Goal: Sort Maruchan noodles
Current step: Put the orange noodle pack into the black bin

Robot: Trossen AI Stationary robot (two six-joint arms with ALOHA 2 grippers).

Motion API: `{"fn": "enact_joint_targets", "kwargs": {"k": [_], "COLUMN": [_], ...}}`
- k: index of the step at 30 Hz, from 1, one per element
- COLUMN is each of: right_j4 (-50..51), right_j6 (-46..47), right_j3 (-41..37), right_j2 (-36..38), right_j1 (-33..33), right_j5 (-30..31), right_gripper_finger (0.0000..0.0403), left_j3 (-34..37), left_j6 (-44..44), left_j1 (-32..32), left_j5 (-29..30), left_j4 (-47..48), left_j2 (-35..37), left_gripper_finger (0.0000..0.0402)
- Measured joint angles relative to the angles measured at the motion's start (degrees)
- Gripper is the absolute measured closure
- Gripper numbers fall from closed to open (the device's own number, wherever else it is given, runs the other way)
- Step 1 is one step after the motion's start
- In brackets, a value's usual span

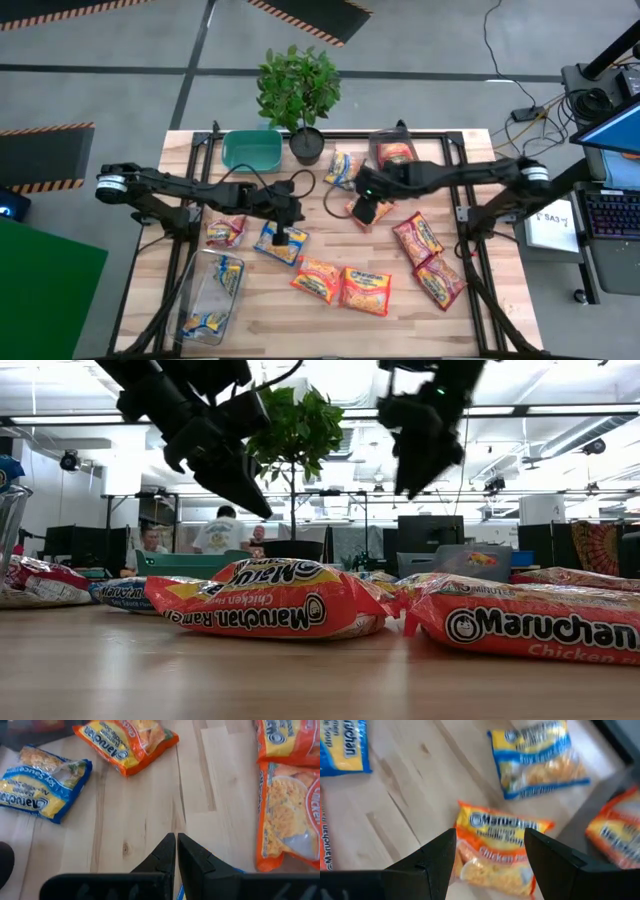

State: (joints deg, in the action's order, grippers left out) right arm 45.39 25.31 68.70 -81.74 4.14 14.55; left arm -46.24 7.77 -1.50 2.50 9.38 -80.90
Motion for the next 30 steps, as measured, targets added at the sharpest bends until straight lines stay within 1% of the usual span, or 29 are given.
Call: {"fn": "enact_joint_targets", "kwargs": {"k": [4, 9, 15, 18, 22, 25, 27, 30], "right_j4": [-3.13, -3.95, -5.39, -9.63, -11.99, -12.06, -13.1, -16.55], "right_j6": [4.74, 11.04, 11.62, 10.08, 8.07, 8.05, 7.97, 7.38], "right_j3": [-7.96, -15.76, -21.58, -23.82, -25.52, -26.24, -27.03, -28.54], "right_j2": [3.66, 6.37, 8.49, 8.55, 7.78, 7.65, 7.63, 7.61], "right_j1": [-1.01, -0.88, -0.88, -0.88, -0.75, -0.77, -0.77, -0.76], "right_j5": [-0.05, 0.55, 0.58, 1.13, 2.3, 5.79, 7.9, 8.41], "right_gripper_finger": [0.0179, 0.0179, 0.0179, 0.0179, 0.0182, 0.0197, 0.0215, 0.0248], "left_j3": [0.0, 0.02, 0.02, 0.02, 0.04, 0.04, 0.04, -0.06], "left_j6": [-0.48, -2.48, -7.22, -8.54, -10.11, -11.91, -12.85, -14.01], "left_j1": [0.0, 0.02, 0.22, 0.63, 1.12, 1.29, 1.35, 1.36], "left_j5": [0.0, 0.0, -0.04, -0.04, -0.09, -0.24, -0.24, -0.22], "left_j4": [-2.53, -7.4, -14.51, -18.64, -23.68, -26.0, -27.26, -27.83], "left_j2": [0.0, -0.04, -2.17, -4.82, -8.45, -10.76, -12.07, -13.44], "left_gripper_finger": [0.04, 0.04, 0.04, 0.04, 0.04, 0.04, 0.04, 0.04]}}
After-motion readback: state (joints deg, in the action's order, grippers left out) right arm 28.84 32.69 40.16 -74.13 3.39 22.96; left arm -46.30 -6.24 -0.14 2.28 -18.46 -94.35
